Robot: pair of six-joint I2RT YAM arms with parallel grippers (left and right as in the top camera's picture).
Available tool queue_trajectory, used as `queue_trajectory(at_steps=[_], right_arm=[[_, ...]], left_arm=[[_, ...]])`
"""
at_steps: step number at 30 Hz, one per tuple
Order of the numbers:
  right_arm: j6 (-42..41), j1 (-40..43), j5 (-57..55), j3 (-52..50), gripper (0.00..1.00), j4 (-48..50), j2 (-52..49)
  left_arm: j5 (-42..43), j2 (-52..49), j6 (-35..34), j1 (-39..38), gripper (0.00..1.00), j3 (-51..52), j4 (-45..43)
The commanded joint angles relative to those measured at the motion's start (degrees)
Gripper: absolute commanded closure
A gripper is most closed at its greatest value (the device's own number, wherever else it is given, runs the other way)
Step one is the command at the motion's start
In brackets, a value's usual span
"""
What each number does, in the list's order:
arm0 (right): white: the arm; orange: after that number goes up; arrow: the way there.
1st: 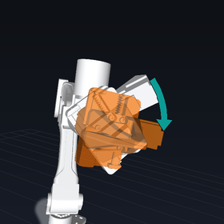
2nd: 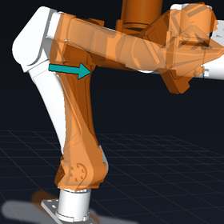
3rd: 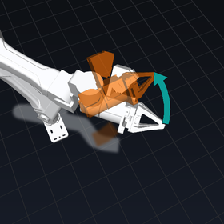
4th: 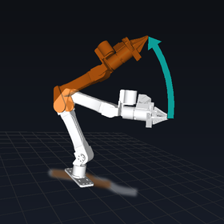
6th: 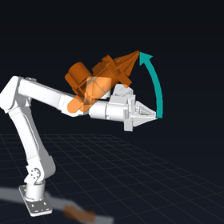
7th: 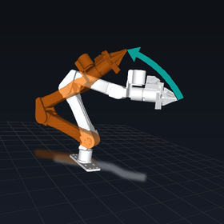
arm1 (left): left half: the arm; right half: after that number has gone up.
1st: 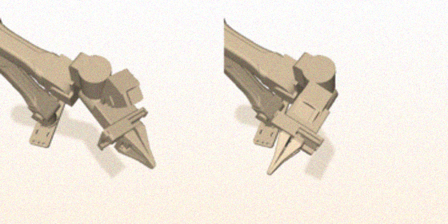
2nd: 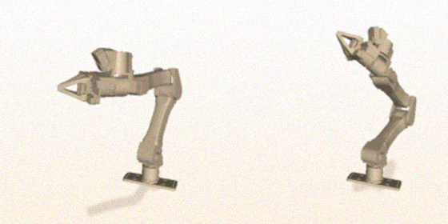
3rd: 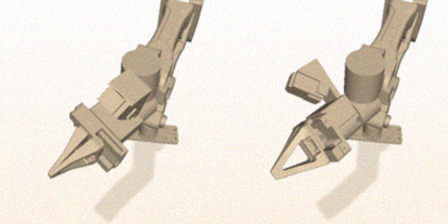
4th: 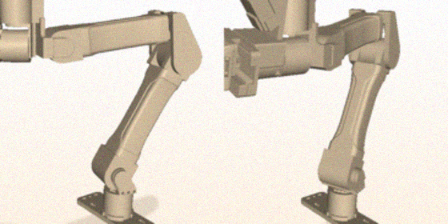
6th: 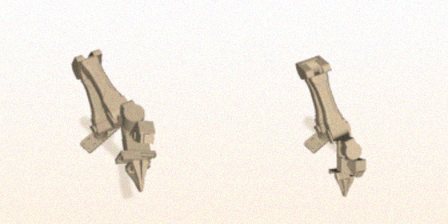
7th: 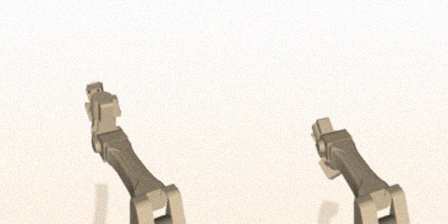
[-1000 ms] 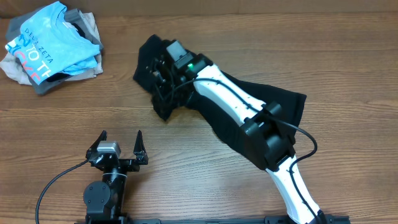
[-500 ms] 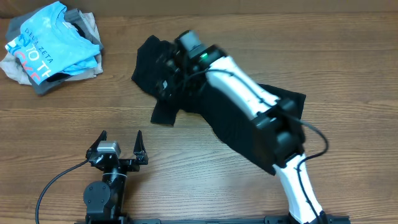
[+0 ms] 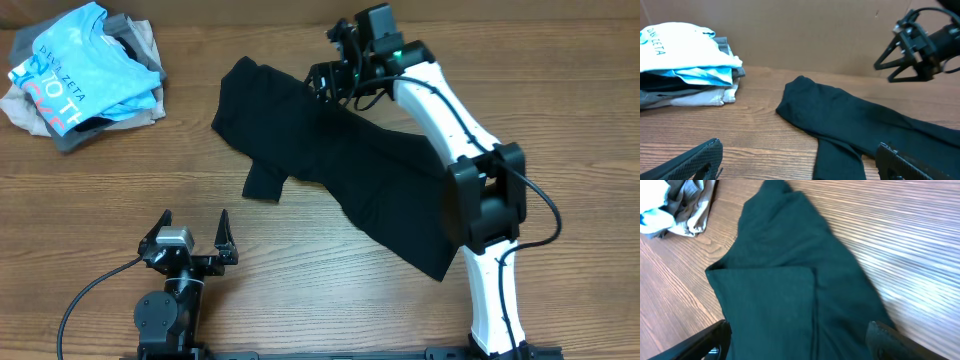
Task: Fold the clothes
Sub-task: 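Lower the black T-shirt onto the table with the right gripper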
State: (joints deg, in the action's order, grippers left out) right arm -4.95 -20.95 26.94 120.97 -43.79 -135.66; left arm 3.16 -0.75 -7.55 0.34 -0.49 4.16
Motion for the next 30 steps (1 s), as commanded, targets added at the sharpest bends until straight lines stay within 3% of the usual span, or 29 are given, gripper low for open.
queue_trajectory(at_steps=[1, 4, 22, 27, 30], right_arm=[[0.74, -2.54, 1.40, -0.28, 0.13, 2.36, -2.29], [0.70, -3.85, 1.36, -0.39, 0.17, 4.66, -3.10], [0.68, -4.50, -0.76, -0.59, 0.14, 12.85, -10.38], [0.66, -4.59, -0.76, -0.61, 0.23, 13.64, -10.43], [0.66, -5.01, -0.81, -0.96, 0.24, 13.53, -10.43]], left_arm=[[-0.20, 0.48, 0.24, -0.26, 0.00, 0.22, 0.07], [-0.20, 0.48, 0.24, -0.26, 0.00, 0.22, 0.07], [-0.20, 0.48, 0.24, -0.26, 0.00, 0.22, 0.09], [-0.20, 0.48, 0.26, -0.26, 0.00, 0.22, 0.09], [-0.20, 0.48, 0.24, -0.26, 0.00, 0.22, 0.07]])
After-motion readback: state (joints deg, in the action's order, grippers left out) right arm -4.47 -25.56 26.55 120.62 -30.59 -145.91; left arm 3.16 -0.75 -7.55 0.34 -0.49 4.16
